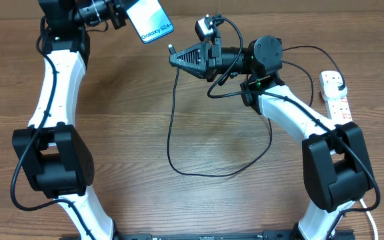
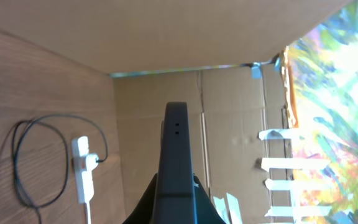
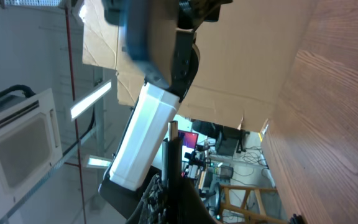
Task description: Plug charger to phone and switch on socket
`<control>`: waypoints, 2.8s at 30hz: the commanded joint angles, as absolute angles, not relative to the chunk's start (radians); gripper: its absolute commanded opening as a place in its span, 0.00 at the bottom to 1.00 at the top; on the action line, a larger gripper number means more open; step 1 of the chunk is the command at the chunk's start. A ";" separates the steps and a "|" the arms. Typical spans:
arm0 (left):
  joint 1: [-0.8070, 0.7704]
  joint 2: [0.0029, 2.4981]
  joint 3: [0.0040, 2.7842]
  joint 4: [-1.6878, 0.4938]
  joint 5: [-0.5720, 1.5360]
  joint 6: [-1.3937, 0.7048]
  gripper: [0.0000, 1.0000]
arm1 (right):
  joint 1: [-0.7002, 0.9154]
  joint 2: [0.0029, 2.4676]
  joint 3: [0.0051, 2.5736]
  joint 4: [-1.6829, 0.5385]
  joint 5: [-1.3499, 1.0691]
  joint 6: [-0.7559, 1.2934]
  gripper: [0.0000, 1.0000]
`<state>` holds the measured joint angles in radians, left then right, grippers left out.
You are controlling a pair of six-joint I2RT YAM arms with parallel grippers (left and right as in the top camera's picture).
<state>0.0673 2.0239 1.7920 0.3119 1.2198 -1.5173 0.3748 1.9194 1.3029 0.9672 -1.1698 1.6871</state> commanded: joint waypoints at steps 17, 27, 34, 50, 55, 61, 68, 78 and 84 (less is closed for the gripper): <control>0.032 2.007 1.811 0.350 1.244 -1.567 0.04 | 0.378 1.890 1.318 1.055 -1.149 1.705 0.04; 0.032 2.007 1.811 0.350 1.250 -1.548 0.04 | 0.378 1.890 1.318 1.094 -1.129 1.705 0.04; 0.032 2.007 1.811 0.349 1.246 -1.573 0.04 | 0.378 1.890 1.318 1.094 -1.116 1.706 0.04; 0.025 2.007 1.811 0.349 1.234 -1.578 0.04 | 0.378 1.890 1.318 1.094 -1.110 1.706 0.04; 0.017 2.007 1.811 0.349 1.231 -1.575 0.04 | 0.378 1.890 1.318 1.094 -1.110 1.706 0.04; 0.016 2.007 1.811 0.349 1.230 -1.576 0.04 | 0.378 1.890 1.318 1.094 -1.110 1.705 0.04; 0.016 2.007 1.811 0.349 1.221 -1.579 0.04 | 0.378 1.891 1.318 1.090 -1.107 1.705 0.04; 0.005 2.007 1.811 0.349 1.202 -1.579 0.04 | 0.378 1.891 1.318 1.090 -1.107 1.705 0.04; 0.003 2.007 1.811 0.349 1.202 -1.594 0.04 | 0.378 1.891 1.318 1.090 -1.106 1.702 0.04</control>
